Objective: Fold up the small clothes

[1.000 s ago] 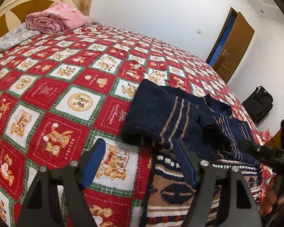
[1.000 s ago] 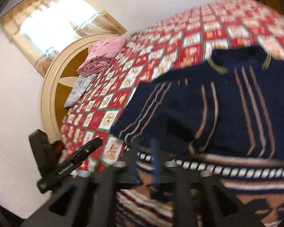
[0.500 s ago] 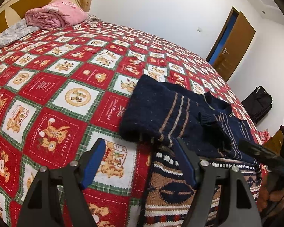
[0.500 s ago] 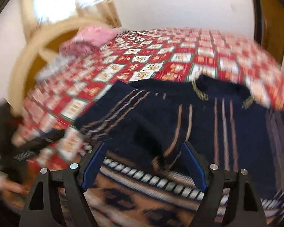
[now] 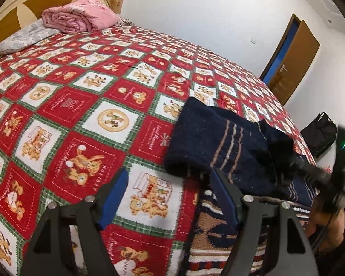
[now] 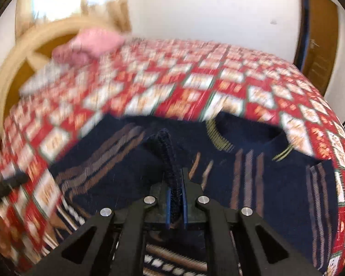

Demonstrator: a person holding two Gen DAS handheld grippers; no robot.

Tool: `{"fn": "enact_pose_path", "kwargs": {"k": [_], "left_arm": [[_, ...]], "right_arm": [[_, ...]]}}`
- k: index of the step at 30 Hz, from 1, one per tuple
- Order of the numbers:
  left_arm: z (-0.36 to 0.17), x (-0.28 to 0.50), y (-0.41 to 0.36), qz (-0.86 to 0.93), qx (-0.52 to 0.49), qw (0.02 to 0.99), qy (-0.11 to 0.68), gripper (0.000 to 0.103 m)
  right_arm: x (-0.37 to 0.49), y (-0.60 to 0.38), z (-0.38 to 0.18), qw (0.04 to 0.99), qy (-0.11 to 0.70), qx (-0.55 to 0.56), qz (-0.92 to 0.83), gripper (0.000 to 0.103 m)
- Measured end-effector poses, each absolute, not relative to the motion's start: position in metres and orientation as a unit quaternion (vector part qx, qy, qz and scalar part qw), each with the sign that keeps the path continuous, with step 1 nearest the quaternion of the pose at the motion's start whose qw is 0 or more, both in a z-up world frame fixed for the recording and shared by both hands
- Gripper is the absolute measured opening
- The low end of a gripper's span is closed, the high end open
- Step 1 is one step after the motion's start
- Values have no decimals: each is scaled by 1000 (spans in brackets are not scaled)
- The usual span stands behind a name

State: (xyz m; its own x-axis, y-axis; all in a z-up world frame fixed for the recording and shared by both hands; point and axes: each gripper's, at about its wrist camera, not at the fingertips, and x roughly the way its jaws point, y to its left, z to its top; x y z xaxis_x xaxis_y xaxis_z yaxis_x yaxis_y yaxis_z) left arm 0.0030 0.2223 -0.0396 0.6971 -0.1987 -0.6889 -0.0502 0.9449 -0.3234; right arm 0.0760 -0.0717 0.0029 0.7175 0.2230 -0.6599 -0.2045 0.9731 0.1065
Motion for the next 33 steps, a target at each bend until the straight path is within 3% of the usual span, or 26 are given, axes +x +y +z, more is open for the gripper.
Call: {"fn": "enact_pose_path", "kwargs": {"k": [5,14,22,29,33], "left_arm": [[-33,2,210,-51,-141,914,378,76],[-35,8,188,-70,-124,912,385,76],[-35,6,177,-75,-107,911,390,76],[-31,5,182,-64,-110,915,384,76],[-31,7,186,-57,-114,914,385,76]], "right_arm": [[55,-146,30,946,298,77,100,6],[16,-230,-57,917,377,128,7,6],[18,-240,-69,912,382,150,4,7],[21,-281,-70,851,394,341,64,9],[33,-285,-74,833,417,359,61,10]]}}
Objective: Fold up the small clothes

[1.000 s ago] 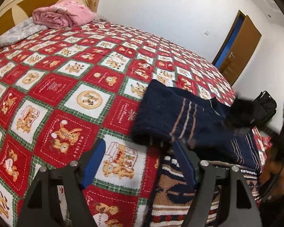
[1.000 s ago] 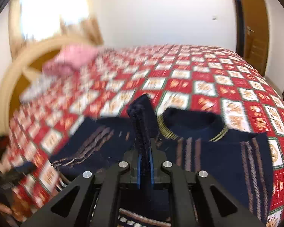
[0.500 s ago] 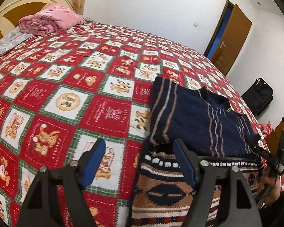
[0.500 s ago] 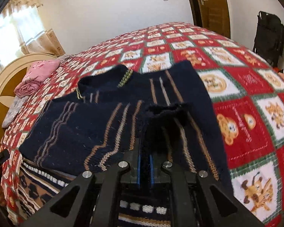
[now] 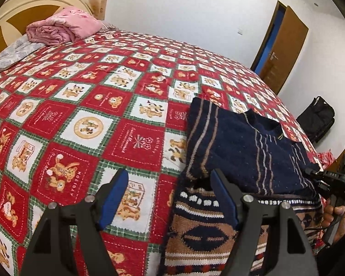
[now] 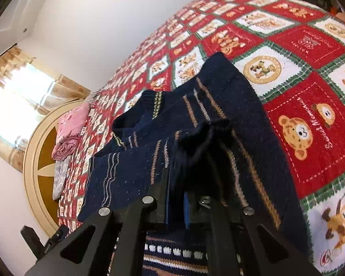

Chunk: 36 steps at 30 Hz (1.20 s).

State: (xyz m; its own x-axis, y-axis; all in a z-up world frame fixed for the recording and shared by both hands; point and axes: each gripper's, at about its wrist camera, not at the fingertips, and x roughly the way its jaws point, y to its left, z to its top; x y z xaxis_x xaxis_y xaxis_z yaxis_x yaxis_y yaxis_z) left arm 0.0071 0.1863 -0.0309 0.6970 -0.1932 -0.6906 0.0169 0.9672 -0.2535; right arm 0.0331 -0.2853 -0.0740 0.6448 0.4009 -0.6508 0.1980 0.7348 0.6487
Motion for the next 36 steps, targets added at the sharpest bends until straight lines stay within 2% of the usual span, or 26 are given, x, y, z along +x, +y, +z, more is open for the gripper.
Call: {"fn": "enact_pose_path", "kwargs": {"k": [4,12,13,14,15,16,17,20,22,23,24,25,26,29,34,36], "left_arm": [[-31,7,186,-59,-112,913,387,76],[-31,9,191,-51,-111,915,385,76],[-32,9,191,-51,-112,914,386,76],[-33,9,191,-51,-112,914,387,76],[-34,9,190,-51,-113,913,388,76],[-34,10,189,-53,-114,912,390,76],[-35,10,188,-55,-114,911,391,76],[-32,7,185,-56,-108,913,389,76],[-29,6,186,-52,-103,916,385,76],[-27,6,188,-48,-103,917,384,76],[-27,6,189,-46,-105,917,383,76],[-27,7,192,-43,-108,917,382,76],[-28,7,194,-40,-111,916,383,76],[-31,9,196,-37,-117,914,388,76],[-32,11,192,-35,-109,916,386,76],[-32,13,191,-31,-105,917,384,76]], "right_arm": [[36,-284,-81,818,438,368,68,10],[17,-300,-63,815,418,395,72,11],[18,-301,-62,817,417,391,71,15],[23,-300,-60,822,416,384,67,31],[25,-299,-60,824,414,381,63,55],[29,-298,-60,827,412,377,62,64],[36,-296,-62,828,414,373,65,70],[49,-289,-66,828,424,362,61,70],[51,-285,-65,837,428,338,50,66],[54,-281,-65,841,432,319,56,45],[60,-272,-67,839,453,293,67,19],[62,-268,-70,837,466,280,66,11],[64,-261,-71,842,474,252,58,8],[66,-245,-56,868,464,173,39,7],[58,-222,6,942,332,32,24,6],[62,-219,10,951,308,-13,-4,6]]}}
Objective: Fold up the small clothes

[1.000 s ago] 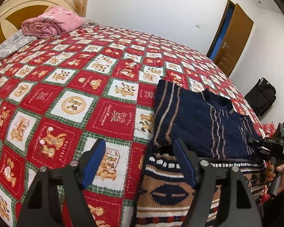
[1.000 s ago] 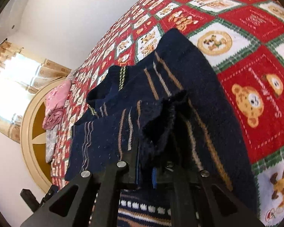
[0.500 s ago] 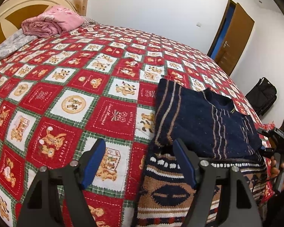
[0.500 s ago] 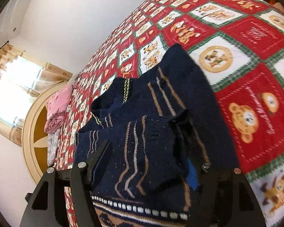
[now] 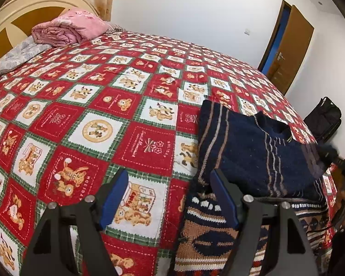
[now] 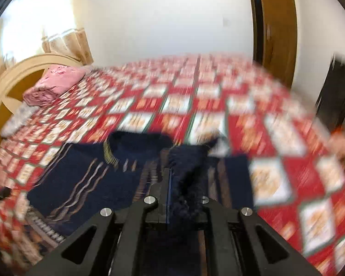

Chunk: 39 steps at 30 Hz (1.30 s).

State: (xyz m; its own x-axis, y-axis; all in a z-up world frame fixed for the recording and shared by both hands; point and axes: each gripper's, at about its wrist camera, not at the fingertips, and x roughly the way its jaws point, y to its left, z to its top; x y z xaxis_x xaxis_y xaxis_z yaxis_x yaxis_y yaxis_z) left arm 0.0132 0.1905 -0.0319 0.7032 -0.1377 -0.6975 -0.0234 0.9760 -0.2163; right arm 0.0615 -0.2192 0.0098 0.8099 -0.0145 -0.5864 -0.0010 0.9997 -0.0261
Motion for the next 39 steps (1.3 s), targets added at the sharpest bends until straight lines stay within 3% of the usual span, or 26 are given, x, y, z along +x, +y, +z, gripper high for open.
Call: {"fn": "enact_pose_path", "kwargs": {"k": [3,7,12,14,18,20,27,31,34,39], "left_arm": [[-35,16,190,-25,-104,916,387,76],[-40,20,186,-18,-93,913,396,76],[-34,29,176,-31,-94,915,390,76],[-29,34,165,-42,-82,918,387,76],[-25,37,149,-64,-69,923,374,76],[-29,41,140,-68,-62,922,376,76],[-41,53,115,-66,-45,916,393,76],[-62,60,110,-41,-14,908,417,76],[-77,63,119,-37,-27,899,435,83],[-61,48,131,-42,-65,902,425,84]], "right_arm": [[81,-223,-18,939,341,-44,-20,7],[96,-237,-63,910,415,-5,-7,7],[81,-263,-42,907,410,90,20,8],[66,-265,-28,914,392,102,14,14],[21,-255,11,935,325,-15,-140,18],[6,-252,21,944,297,-9,-143,18],[30,-197,-13,931,365,-2,16,16],[45,-203,-56,899,432,58,35,16],[30,-209,-49,904,415,91,43,16],[-22,-229,-8,881,290,343,147,16]]}}
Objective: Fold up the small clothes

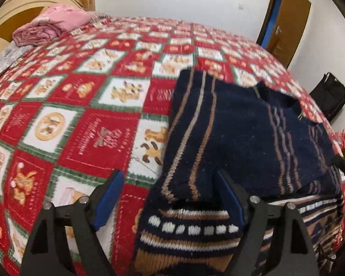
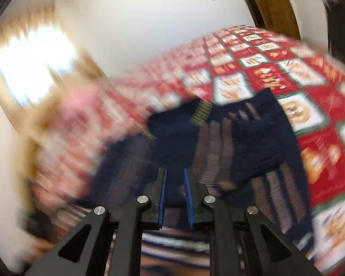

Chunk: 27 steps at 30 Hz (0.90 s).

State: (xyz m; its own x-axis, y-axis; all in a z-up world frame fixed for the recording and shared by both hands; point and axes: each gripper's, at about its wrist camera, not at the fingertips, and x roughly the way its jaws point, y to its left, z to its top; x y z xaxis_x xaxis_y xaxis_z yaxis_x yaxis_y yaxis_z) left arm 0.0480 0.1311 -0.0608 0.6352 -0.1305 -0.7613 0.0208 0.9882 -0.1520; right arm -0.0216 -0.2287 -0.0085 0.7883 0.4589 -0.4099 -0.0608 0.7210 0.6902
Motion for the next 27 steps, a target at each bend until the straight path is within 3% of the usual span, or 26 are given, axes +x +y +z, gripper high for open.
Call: {"fn": "enact_pose_path", "kwargs": {"k": [3,7,11,15,23,27], "left_arm": [[-46,29,133,-58,-88,911,399,84],[-33,11,133,-80,-112,907,398,84],[-14,-6,140,-91,-117,913,379,84],[4,-29,151,-102,-100,923,358,84],[4,-81,177,-107,-66,928,350,88],[-3,-101,184,-111,-44,927,356,88]], "right_arm": [[-48,-212,8,805,253,488,223,16],[-83,-180,30,738,228,546,326,16],[-123,-160,91,808,259,398,348,16],[-179,-164,138,902,290,224,228,16],[-281,-236,175,900,402,46,-160,16],[-315,-255,169,892,433,77,-103,16]]}}
